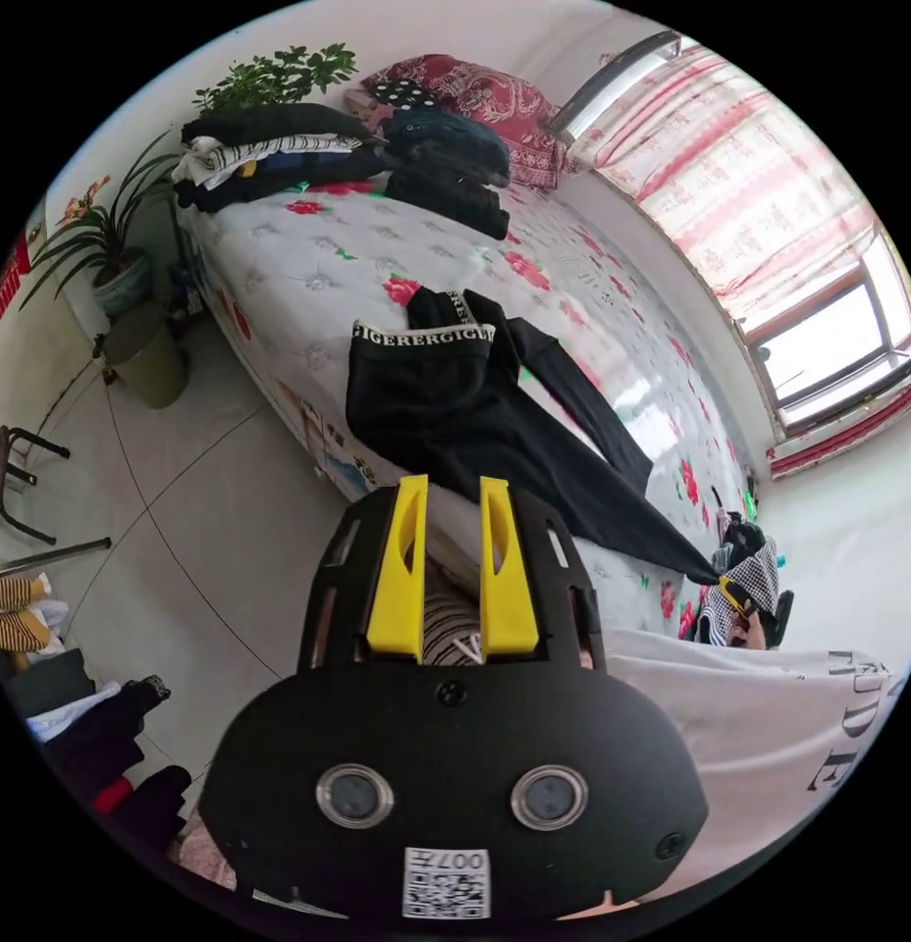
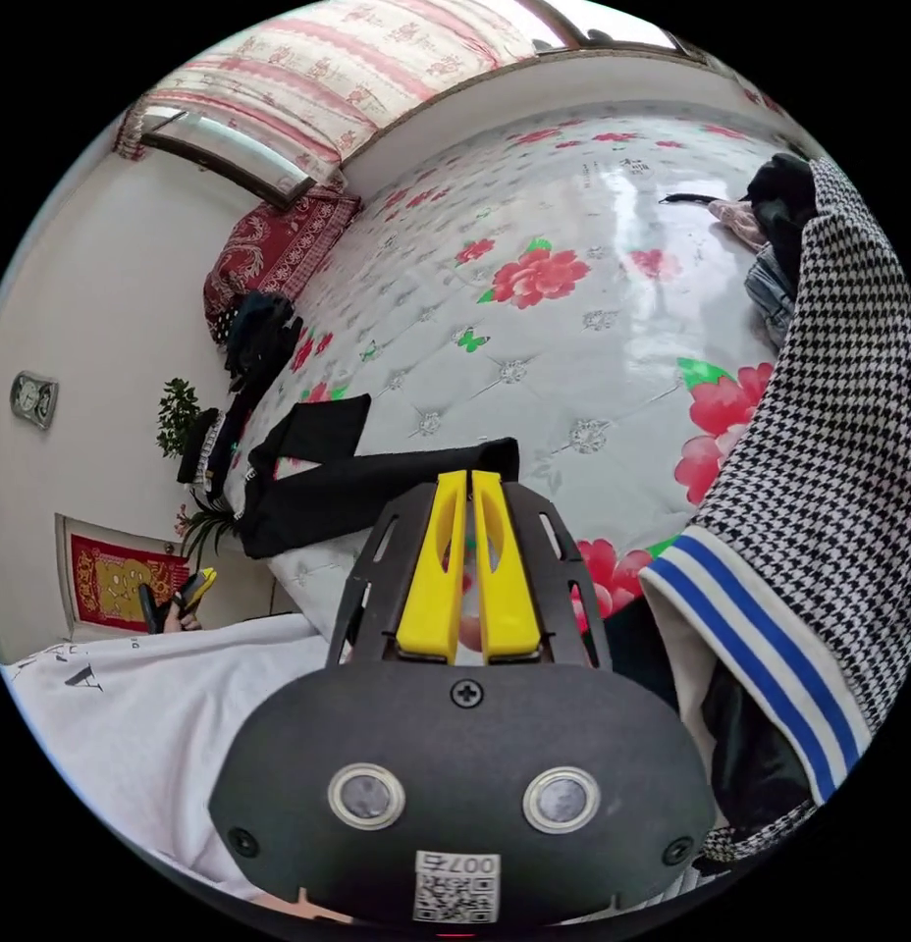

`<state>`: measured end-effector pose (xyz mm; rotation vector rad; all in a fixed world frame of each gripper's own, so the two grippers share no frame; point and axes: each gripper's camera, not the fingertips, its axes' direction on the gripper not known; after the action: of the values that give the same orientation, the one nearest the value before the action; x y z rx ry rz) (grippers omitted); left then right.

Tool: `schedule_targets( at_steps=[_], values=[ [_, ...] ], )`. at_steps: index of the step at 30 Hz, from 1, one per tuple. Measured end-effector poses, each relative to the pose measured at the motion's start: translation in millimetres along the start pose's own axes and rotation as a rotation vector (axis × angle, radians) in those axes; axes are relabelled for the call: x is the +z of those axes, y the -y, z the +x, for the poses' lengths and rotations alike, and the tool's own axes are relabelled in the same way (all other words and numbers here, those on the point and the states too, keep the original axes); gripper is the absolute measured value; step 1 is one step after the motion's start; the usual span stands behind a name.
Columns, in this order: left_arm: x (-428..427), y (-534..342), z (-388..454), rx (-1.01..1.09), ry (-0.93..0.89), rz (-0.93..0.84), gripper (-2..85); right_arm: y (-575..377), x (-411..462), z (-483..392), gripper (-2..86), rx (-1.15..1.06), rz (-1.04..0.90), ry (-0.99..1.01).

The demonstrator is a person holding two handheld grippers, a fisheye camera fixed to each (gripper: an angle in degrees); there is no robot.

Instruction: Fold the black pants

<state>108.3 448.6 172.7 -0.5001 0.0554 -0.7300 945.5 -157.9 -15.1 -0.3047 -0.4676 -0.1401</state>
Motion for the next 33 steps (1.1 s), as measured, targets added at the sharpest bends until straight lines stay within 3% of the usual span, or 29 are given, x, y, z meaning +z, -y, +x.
schedule_targets(
  at_steps=[4, 9, 13, 18, 21, 23, 26, 29, 33],
  values=[
    [19, 26, 18, 0.071, 0.037, -0.016, 8.5, -5, 5, -6, 1.2, 0.068, 0.013, -0.319],
    [51, 74, 51, 0.261, 0.113, -0.073, 10.4, 21, 5, -96, 4.1, -0.082, 0.208, -0.29],
    [103, 131, 90, 0.425, 0.117, -0.134, 13.4, 84, 78, -179, 6.6, -0.215, 0.124, -0.086],
    [183, 187, 109, 0.474, 0.056, -0.288, 17.2, 140, 196, -252, 8.2, -0.278, -0.067, -0.07],
    [227, 205, 106, 0.458, 0.1, -0.413, 14.6, 149, 260, -281, 7.7, -0.294, -0.22, -0.132],
    [228, 216, 96, 0.435, 0.055, -0.404, 11.2, 142, 267, -302, 5.9, -0.324, -0.158, -0.283],
    [206, 227, 69, 0.33, 0.014, -0.34, 6.8, 132, 280, -333, 1.8, -0.487, -0.221, -0.389],
    [165, 235, 31, 0.186, 0.026, -0.23, 3.7, 147, 244, -342, 0.4, -0.586, -0.14, -0.414],
    [116, 239, -17, -0.01, 0.06, -0.098, 1.9, 195, 87, -317, -0.1, -0.482, 0.28, -0.417]
  ],
)
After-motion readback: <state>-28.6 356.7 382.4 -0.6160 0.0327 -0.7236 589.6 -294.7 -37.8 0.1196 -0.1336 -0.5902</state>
